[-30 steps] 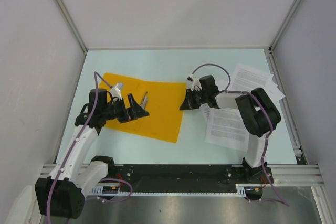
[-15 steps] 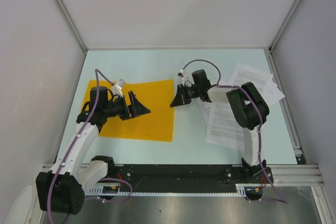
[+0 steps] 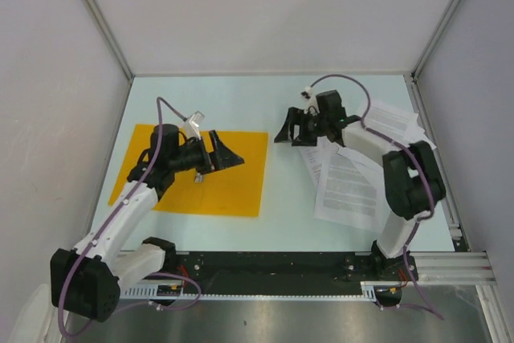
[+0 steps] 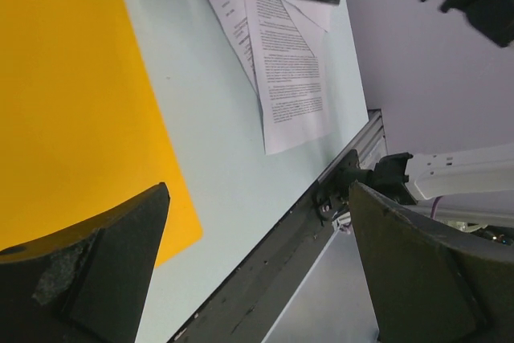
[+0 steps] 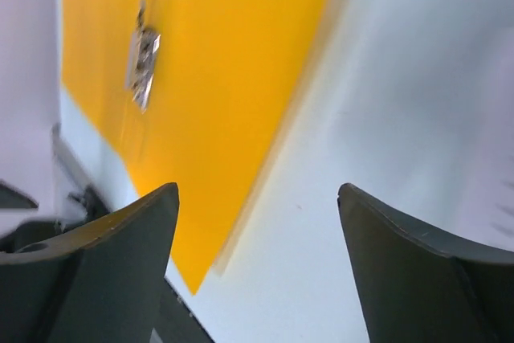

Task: Put the files into the folder

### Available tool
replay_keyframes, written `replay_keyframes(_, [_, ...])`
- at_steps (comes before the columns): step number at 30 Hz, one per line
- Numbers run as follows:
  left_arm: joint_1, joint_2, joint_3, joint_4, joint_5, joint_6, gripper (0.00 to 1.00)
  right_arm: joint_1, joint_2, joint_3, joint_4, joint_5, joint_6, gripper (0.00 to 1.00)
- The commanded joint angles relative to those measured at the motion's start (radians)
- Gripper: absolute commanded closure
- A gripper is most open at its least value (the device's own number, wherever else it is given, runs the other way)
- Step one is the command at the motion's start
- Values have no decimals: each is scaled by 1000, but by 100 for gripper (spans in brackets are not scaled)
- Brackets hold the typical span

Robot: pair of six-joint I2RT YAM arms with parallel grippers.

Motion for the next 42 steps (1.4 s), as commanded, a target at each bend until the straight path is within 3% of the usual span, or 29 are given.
replay_keyframes(1, [-195, 84, 103, 117, -179, -64, 1, -63, -185, -3, -323, 328, -6, 11])
replay_keyframes(5, [-391, 244, 159, 145, -282, -79, 3, -83, -340, -130, -411, 521, 79, 9])
replay_keyframes(9, [-579, 405, 188, 231, -354, -108, 4, -117, -502, -314, -443, 588, 162, 10])
replay_keyframes(15, [-724, 660, 252, 372, -375, -160, 5, -164, -723, -527, -434, 611, 225, 13])
replay_keyframes(23, [-776, 855, 401, 367, -389, -177, 11, -195, -895, -679, -428, 591, 297, 29])
replay_keyframes(29, [-790, 942, 490, 335, -431, -156, 13, -226, -900, -735, -380, 551, 304, 32])
replay_keyframes(42, [-773, 1021, 573, 281, -486, -131, 12, -462, -927, -830, -348, 365, 229, 33])
